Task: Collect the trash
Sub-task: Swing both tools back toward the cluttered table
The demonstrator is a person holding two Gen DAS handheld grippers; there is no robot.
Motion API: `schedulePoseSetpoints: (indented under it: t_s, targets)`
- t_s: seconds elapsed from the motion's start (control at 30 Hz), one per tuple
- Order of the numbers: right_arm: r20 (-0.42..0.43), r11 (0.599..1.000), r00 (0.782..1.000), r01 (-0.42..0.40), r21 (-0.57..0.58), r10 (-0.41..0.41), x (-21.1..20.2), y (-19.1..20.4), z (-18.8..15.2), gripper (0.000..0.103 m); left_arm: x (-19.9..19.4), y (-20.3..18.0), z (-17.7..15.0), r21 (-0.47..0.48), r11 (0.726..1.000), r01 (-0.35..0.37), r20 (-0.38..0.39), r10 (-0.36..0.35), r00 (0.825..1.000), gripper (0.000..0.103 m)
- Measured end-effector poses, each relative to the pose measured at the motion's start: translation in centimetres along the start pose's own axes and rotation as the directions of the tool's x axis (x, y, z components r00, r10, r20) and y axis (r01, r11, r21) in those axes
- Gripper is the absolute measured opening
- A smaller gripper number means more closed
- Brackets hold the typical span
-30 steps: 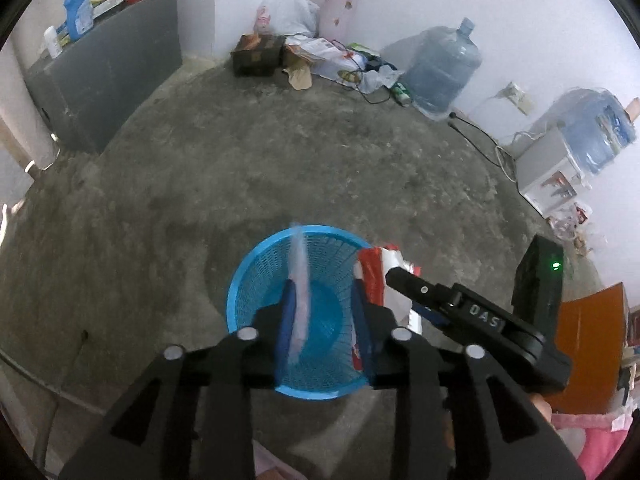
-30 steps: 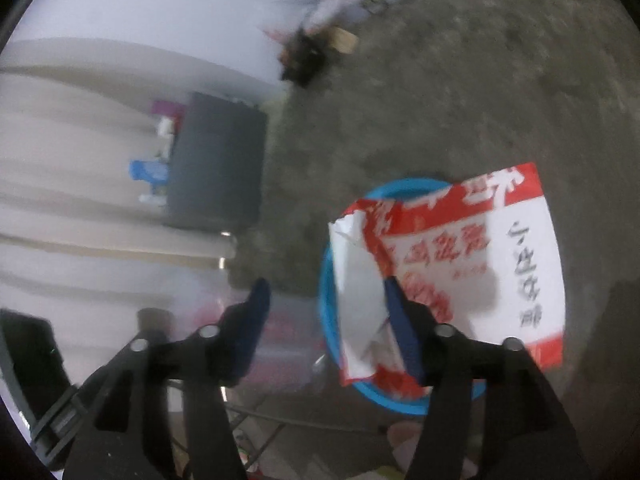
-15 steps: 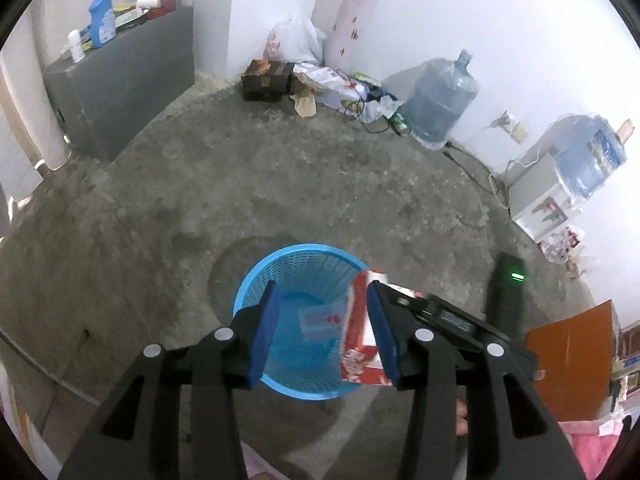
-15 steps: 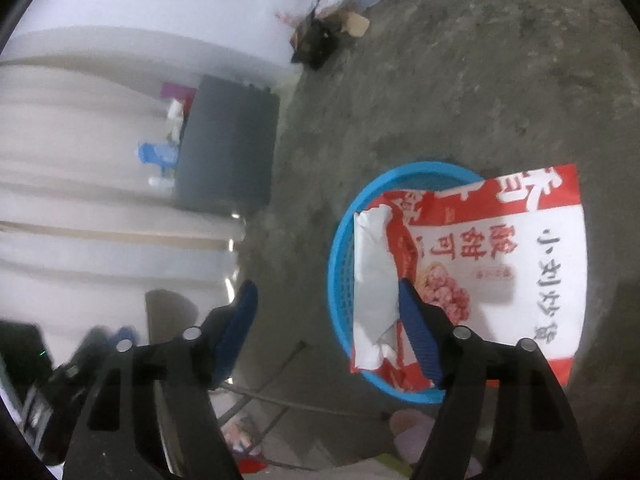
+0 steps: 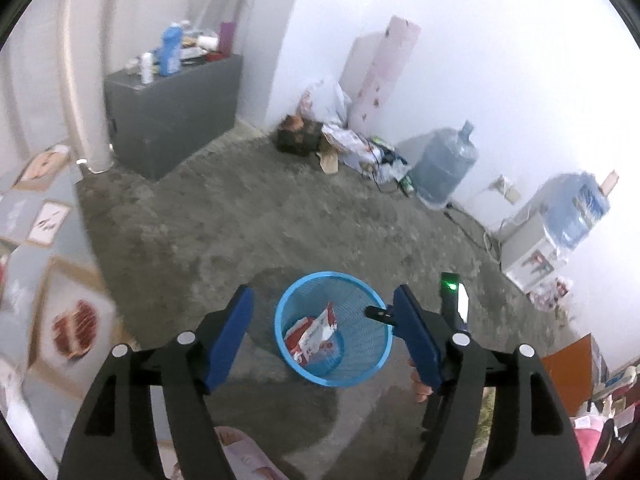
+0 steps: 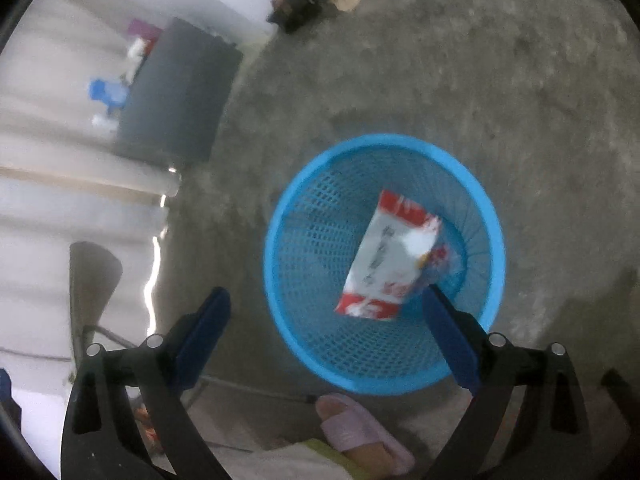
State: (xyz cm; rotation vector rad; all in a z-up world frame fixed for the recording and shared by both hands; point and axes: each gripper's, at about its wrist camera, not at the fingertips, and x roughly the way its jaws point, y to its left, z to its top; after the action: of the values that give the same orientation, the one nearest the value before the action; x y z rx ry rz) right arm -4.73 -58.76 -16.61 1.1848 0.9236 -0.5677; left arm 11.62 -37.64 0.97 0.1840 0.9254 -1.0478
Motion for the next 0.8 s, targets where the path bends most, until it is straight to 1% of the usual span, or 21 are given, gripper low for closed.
schedulePoseSetpoints:
  t_s: [0.03, 0.07, 0.13, 0.17, 0.2, 0.23, 0.27, 0.3, 0.33, 0.37, 0.4, 0.43, 0.5, 0.53, 0.57, 0.6, 0.63, 0.67, 0.73, 0.77, 0.8]
  targets:
    - [0.015, 1.0, 1.0, 0.009, -0.021, -0.009, -0.7, 0.5, -0.3, 0.092, -1.5, 0.6, -0.7, -0.015, 1.0, -0.006, 0.018, 0.006, 1.0, 0.072]
    - [0.043, 0.997, 0.999, 0.034, -0.063, -0.031, -2.4, 1.2, -1.1, 0.092, -2.3, 1.0, -1.1, -0.016, 1.0, -0.01, 0.026, 0.01, 1.0, 0.073]
    - [0.083, 0.992, 0.995, 0.069, -0.11, -0.06, -4.0, 2.4, -1.9, 0.092, -4.8, 1.7, -2.7, -0.008, 1.0, -0.022, 0.058, 0.022, 0.998, 0.073]
    - [0.115, 0.983, 0.99, 0.105, -0.153, -0.087, -5.7, 3.2, -2.9, 0.092, -5.6, 1.9, -3.3, -0.001, 0.999, -0.032, 0.065, 0.032, 0.997, 0.074]
    - [0.13, 0.976, 0.986, 0.13, -0.177, -0.108, -6.5, 3.9, -3.5, 0.092, -6.5, 2.0, -4.0, 0.01, 0.999, -0.045, 0.069, 0.044, 0.997, 0.075]
    - [0.15, 0.966, 0.98, 0.162, -0.203, -0.132, -7.4, 4.6, -4.2, 0.095, -8.0, 2.3, -5.4, 0.021, 0.998, -0.054, 0.077, 0.052, 0.996, 0.075]
    - [0.181, 0.949, 0.97, 0.203, -0.24, -0.162, -8.4, 5.4, -5.2, 0.095, -8.8, 2.7, -6.1, 0.022, 0.998, -0.058, 0.079, 0.056, 0.995, 0.076]
    - [0.209, 0.93, 0.96, 0.242, -0.276, -0.188, -9.2, 6.1, -6.2, 0.095, -9.6, 2.9, -7.0, 0.022, 0.998, -0.06, 0.08, 0.058, 0.995, 0.079]
    - [0.233, 0.909, 0.949, 0.278, -0.31, -0.211, -9.7, 6.9, -7.1, 0.095, -10.9, 3.4, -8.5, 0.018, 0.999, -0.047, 0.07, 0.046, 0.996, 0.08]
    - [0.27, 0.87, 0.931, 0.335, -0.362, -0.246, -10.5, 8.1, -8.5, 0.095, -11.5, 3.6, -9.3, 0.015, 0.999, -0.037, 0.06, 0.036, 0.998, 0.085]
    - [0.297, 0.842, 0.918, 0.367, -0.395, -0.262, -10.9, 8.9, -9.5, 0.095, -12.2, 3.9, -10.1, 0.012, 0.999, -0.03, 0.051, 0.029, 0.998, 0.09]
    - [0.335, 0.804, 0.898, 0.413, -0.428, -0.283, -11.3, 10.0, -10.6, 0.095, -13.6, 4.4, -11.6, 0.01, 0.999, -0.037, 0.058, 0.036, 0.998, 0.091]
    - [0.391, 0.745, 0.866, 0.478, -0.465, -0.311, -11.6, 12.1, -12.5, 0.095, -14.8, 4.8, -13.0, 0.003, 0.997, -0.077, 0.088, 0.077, 0.993, 0.097]
    - [0.415, 0.72, 0.855, 0.498, -0.484, -0.312, -11.9, 12.9, -13.3, 0.095, -16.3, 5.4, -14.4, -0.009, 0.993, -0.117, 0.112, 0.117, 0.987, 0.097]
    - [0.442, 0.693, 0.848, 0.507, -0.513, -0.293, -12.3, 14.2, -14.5, 0.095, -17.2, 6.0, -15.1, -0.019, 0.989, -0.144, 0.124, 0.146, 0.982, 0.098]
    - [0.458, 0.667, 0.85, 0.501, -0.551, -0.26, -12.7, 15.5, -15.7, 0.095, -17.9, 6.4, -15.6, -0.029, 0.985, -0.168, 0.131, 0.171, 0.977, 0.097]
    - [0.464, 0.653, 0.854, 0.493, -0.575, -0.236, -13.0, 16.3, -16.3, 0.095, -19.1, 7.2, -16.8, -0.048, 0.979, -0.198, 0.139, 0.203, 0.969, 0.098]
    - [0.465, 0.64, 0.864, 0.471, -0.607, -0.194, -13.3, 17.6, -17.4, 0.095, -19.8, 7.7, -17.4, -0.061, 0.977, -0.207, 0.14, 0.213, 0.967, 0.098]
    - [0.441, 0.631, 0.894, 0.39, -0.67, -0.083, -14.2, 19.5, -19.4, 0.095, -21.7, 9.3, -19.3, -0.121, 0.968, -0.22, 0.149, 0.237, 0.96, 0.097]
    - [0.404, 0.627, 0.915, 0.316, -0.712, -0.001, -14.3, 20.4, -20.6, 0.095, -22.3, 10.0, -19.9, -0.148, 0.966, -0.212, 0.155, 0.234, 0.96, 0.098]
    - [0.36, 0.617, 0.931, 0.248, -0.747, 0.06, -14.1, 21.2, -21.6, 0.095, -23.1, 10.9, -20.8, -0.181, 0.964, -0.195, 0.158, 0.224, 0.962, 0.098]
